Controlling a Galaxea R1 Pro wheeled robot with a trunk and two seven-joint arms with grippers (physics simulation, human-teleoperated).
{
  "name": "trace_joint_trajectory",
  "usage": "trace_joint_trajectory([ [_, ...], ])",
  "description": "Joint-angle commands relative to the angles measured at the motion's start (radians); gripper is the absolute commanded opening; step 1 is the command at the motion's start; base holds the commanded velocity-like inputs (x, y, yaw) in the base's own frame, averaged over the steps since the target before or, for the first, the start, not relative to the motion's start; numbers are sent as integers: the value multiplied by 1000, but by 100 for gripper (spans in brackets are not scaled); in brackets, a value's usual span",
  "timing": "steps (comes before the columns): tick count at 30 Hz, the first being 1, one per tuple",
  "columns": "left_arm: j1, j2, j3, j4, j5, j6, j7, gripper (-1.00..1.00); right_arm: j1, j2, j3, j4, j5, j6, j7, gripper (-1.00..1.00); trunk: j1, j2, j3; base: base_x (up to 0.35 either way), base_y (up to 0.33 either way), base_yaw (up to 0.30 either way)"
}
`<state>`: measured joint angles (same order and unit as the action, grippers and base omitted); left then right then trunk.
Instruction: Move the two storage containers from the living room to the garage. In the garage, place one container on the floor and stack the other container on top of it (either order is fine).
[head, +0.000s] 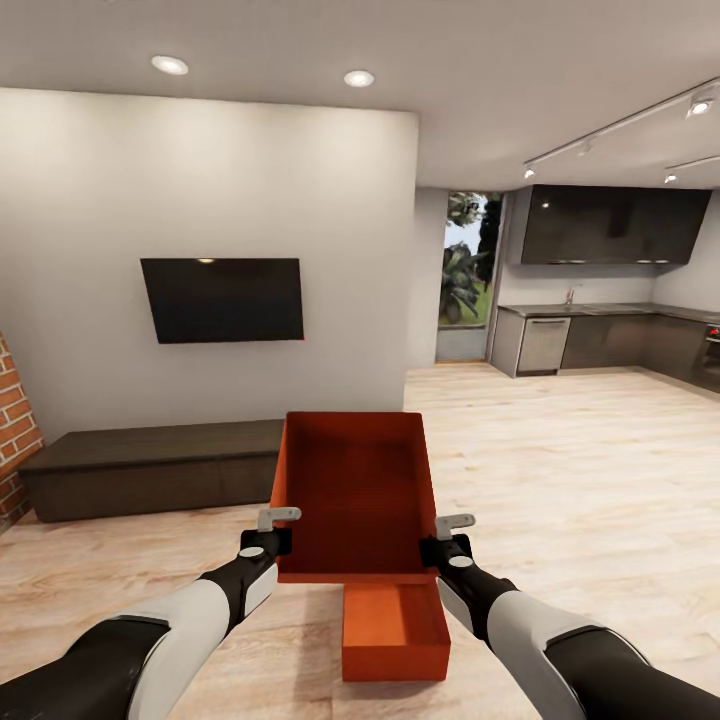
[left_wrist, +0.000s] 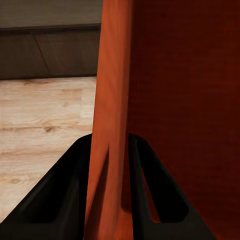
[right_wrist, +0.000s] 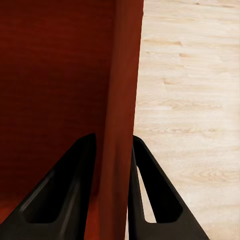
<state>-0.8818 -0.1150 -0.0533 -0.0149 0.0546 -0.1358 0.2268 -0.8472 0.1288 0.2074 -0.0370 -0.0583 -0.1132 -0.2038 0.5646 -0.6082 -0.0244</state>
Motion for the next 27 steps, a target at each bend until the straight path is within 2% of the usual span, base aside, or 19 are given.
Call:
trace_joint_trajectory([
  [1, -2, -5, 20, -2, 2, -13, 16, -100, -1, 5, -10, 6, -26, -6, -8, -100, 0, -2, -2, 0, 0, 0],
  [20, -2, -5, 20, -2, 2, -13, 16, -100, -1, 5, -10, 6, -26, -6, -9, -100, 0, -2, -2, 0, 0, -3],
  [27, -2, -5, 20, -2, 2, -13, 16, -100, -1, 5, -10, 6, -26, -6, -9, -100, 0, -2, -1, 0, 0, -235],
])
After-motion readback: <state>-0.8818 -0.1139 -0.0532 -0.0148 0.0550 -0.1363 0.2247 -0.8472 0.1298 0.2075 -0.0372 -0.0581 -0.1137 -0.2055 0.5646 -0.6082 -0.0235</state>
